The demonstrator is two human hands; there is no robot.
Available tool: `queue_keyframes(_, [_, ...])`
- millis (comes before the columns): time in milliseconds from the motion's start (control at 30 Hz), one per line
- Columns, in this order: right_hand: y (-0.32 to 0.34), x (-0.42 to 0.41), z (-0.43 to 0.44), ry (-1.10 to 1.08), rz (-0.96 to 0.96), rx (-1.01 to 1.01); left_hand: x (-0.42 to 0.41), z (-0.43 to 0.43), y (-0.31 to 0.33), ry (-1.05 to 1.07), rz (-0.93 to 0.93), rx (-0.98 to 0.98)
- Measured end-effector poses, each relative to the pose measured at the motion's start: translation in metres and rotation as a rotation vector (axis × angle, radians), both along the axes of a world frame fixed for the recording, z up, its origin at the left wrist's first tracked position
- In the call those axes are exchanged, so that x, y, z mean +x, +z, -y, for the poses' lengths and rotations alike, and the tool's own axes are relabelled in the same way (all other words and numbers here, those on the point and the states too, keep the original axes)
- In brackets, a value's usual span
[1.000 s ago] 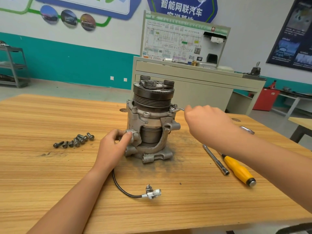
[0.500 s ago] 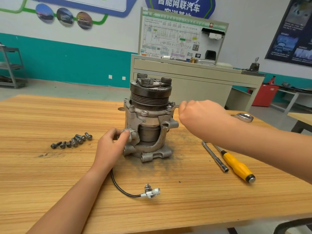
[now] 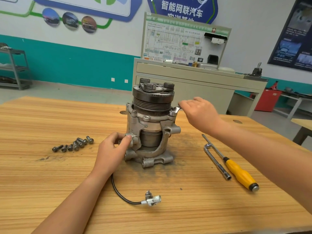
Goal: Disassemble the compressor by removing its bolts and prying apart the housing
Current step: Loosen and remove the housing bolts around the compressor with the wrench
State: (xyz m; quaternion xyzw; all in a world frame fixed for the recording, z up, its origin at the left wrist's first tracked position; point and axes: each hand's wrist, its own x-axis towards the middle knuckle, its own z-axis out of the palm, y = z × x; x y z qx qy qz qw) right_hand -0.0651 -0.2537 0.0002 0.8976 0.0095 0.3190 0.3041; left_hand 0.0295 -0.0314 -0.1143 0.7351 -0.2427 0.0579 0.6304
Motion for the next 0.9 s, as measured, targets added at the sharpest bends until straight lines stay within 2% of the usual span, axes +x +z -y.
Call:
queue_keyframes(133, [-0.006, 0.012, 0.0, 0.111, 0.037, 0.022, 0.0, 0.0, 0.001, -0.001, 0.004, 0.004])
queue_keyframes(200, [-0.001, 0.006, -0.002, 0.138, 0.091, 0.113, 0.0, 0.0, 0.001, -0.003, 0.005, 0.003])
queue_keyframes(300, [0.012, -0.019, -0.013, 0.177, 0.275, 0.496, -0.001, 0.0, 0.001, -0.007, 0.0, -0.001])
queue_keyframes(367, [0.017, -0.039, -0.023, 0.166, 0.277, 0.672, -0.001, 0.0, 0.001, -0.009, 0.001, -0.001])
queue_keyframes(533, [0.011, -0.066, -0.041, -0.228, -0.122, 0.502, -0.002, -0.001, 0.0, -0.012, -0.003, -0.001])
queue_keyframes(700, [0.013, -0.057, -0.051, -0.332, -0.221, 0.398, -0.002, -0.001, 0.0, -0.021, -0.004, -0.007])
queue_keyframes(900, [0.018, -0.044, -0.073, -0.443, -0.365, 0.027, -0.001, -0.002, 0.0, -0.022, -0.006, -0.017])
